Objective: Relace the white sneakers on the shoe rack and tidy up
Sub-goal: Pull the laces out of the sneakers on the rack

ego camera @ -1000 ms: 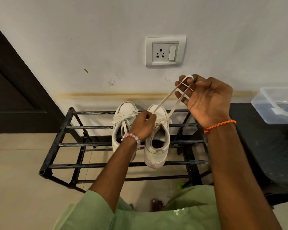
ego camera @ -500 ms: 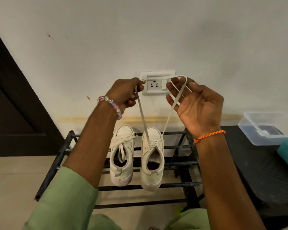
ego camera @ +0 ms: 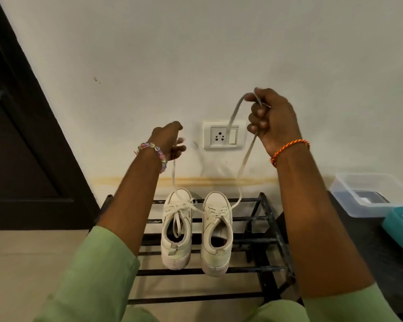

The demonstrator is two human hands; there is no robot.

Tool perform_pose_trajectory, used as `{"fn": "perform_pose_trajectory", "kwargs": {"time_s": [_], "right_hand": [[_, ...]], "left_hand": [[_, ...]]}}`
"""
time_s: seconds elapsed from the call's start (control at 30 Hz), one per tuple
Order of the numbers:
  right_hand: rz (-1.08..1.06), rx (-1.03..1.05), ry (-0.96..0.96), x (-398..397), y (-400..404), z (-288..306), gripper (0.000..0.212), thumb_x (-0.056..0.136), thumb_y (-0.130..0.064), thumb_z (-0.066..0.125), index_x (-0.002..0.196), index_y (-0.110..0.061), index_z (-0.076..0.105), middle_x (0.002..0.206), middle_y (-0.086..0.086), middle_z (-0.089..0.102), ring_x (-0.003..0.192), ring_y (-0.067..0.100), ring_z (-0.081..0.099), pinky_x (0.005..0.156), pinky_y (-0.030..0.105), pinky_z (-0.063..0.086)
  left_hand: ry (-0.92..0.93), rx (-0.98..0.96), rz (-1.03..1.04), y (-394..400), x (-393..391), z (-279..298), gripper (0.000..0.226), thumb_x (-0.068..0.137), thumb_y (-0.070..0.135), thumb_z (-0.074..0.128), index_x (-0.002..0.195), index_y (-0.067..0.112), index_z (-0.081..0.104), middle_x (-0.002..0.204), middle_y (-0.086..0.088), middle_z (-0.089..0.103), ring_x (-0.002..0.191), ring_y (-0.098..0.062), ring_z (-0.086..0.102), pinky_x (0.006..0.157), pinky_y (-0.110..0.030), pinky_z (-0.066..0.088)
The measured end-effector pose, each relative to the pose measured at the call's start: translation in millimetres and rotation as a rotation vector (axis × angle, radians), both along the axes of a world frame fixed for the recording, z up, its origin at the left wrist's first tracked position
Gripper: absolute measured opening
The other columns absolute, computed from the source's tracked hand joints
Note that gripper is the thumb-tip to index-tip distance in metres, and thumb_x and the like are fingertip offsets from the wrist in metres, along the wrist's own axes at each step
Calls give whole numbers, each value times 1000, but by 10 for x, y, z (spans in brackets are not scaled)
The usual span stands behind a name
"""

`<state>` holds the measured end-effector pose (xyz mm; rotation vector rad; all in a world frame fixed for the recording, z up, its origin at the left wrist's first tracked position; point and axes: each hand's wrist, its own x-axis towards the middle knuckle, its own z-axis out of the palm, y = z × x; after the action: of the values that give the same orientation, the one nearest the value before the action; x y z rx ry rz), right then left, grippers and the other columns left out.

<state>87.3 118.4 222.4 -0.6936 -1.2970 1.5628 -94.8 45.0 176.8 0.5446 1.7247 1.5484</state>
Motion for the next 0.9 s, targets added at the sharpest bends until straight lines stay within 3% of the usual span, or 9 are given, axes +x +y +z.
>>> {"fn": "perform_pose_trajectory", "kwargs": {"time_s": [0.1, 0.17, 0.23, 0.3, 0.4, 0.5, 0.63, 0.77, 0.9], "right_hand": [[-174, 90, -289, -13, 27, -306, 24, 88, -20, 57, 68, -13, 68, 42, -9, 44, 39, 7, 36, 47, 21, 37], [-238, 149, -523, 22, 45, -624, 23, 85, -21, 61, 64, -16, 68, 47, -8, 54, 51, 10, 48, 57, 25, 41], [-197, 188, -799, 59, 15, -1021, 16, 84, -21, 63, 75, -11, 70, 71, 2, 66, 73, 18, 58, 70, 25, 43], [-126, 185, -981, 95, -85, -1423, 14, 83, -17, 64, 89, -6, 70, 92, 9, 68, 90, 23, 62, 79, 27, 45], [1, 138, -1041, 109, -228, -1816, 18, 82, -18, 66, 96, -7, 69, 99, 9, 67, 95, 22, 61, 80, 28, 50], [77, 118, -1039, 114, -339, -2027, 27, 79, -21, 70, 103, -7, 65, 82, -1, 56, 78, 13, 52, 57, 13, 40], [-58, 326, -1009, 163, -392, -2136, 33, 74, -19, 73, 103, -10, 59, 103, 5, 45, 89, 15, 47, 75, 23, 41], [-15, 319, -993, 259, -444, -2221, 16, 76, -6, 70, 90, -6, 62, 75, 5, 59, 73, 19, 58, 66, 29, 51], [-64, 276, -975, 304, -401, -2226, 12, 80, -16, 72, 87, -7, 69, 71, 4, 64, 66, 13, 60, 61, 21, 51]], "left_hand": [[175, -102, -7, 6, 81, -252, 13, 90, 21, 54, 89, 9, 49, 86, -7, 49, 66, -22, 63, 57, -28, 50], [387, -243, -64, -35, 120, -533, 24, 84, 28, 60, 101, 12, 55, 110, -11, 53, 81, -24, 65, 69, -31, 55], [601, -334, -142, -103, 224, -833, 37, 82, 28, 63, 116, 14, 58, 125, -10, 51, 93, -21, 58, 79, -25, 46], [666, -276, -219, -196, 396, -1129, 28, 83, 19, 65, 110, 12, 64, 116, -8, 62, 94, -19, 59, 76, -21, 42], [613, -235, -349, -308, 623, -1476, 22, 82, 14, 67, 104, 9, 66, 103, -5, 68, 95, -18, 63, 79, -25, 50], [642, -182, -408, -376, 742, -1672, 28, 84, 13, 65, 111, 8, 63, 109, -5, 65, 104, -17, 59, 85, -23, 45], [682, -89, -406, -384, 816, -1731, 23, 81, 10, 64, 103, 13, 68, 106, -3, 67, 99, -14, 60, 83, -23, 46], [774, -123, -365, -355, 858, -1780, 16, 78, 19, 69, 94, 15, 69, 97, -2, 69, 88, -17, 64, 73, -30, 53], [1000, -159, -306, -301, 915, -1802, 20, 80, 25, 67, 97, 16, 71, 97, -6, 70, 89, -23, 64, 74, -35, 52]]}}
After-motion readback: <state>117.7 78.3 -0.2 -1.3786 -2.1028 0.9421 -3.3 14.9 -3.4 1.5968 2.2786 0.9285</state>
